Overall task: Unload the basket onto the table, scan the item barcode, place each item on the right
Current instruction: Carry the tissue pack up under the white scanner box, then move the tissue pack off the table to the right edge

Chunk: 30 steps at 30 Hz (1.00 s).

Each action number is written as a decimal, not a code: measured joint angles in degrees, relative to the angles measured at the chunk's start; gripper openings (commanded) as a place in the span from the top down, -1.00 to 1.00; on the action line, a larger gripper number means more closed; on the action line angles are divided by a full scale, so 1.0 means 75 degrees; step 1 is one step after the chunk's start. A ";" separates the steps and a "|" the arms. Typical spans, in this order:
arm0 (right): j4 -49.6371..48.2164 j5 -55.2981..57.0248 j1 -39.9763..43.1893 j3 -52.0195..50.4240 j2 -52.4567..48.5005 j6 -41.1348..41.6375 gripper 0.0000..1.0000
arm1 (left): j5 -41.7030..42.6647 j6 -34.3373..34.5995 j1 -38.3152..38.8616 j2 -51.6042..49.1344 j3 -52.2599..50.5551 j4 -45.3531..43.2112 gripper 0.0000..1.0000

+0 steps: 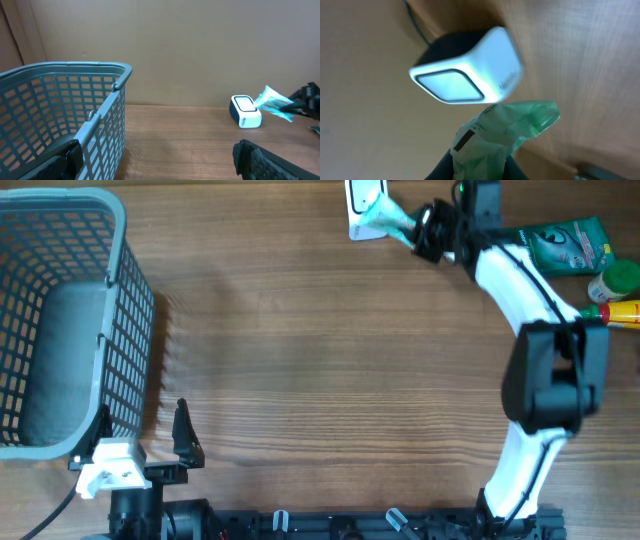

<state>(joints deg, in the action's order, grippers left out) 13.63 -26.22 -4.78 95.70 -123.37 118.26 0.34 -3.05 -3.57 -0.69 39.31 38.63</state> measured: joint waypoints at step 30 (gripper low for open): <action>0.6038 0.4045 0.0810 0.3532 0.0032 -0.2159 0.91 | 0.0000 0.0000 0.0000 0.0000 0.0000 0.0006 -1.00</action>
<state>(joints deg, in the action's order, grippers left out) 58.92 4.12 1.30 122.19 -123.13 102.06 0.34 -3.05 -3.57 -0.69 39.31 38.68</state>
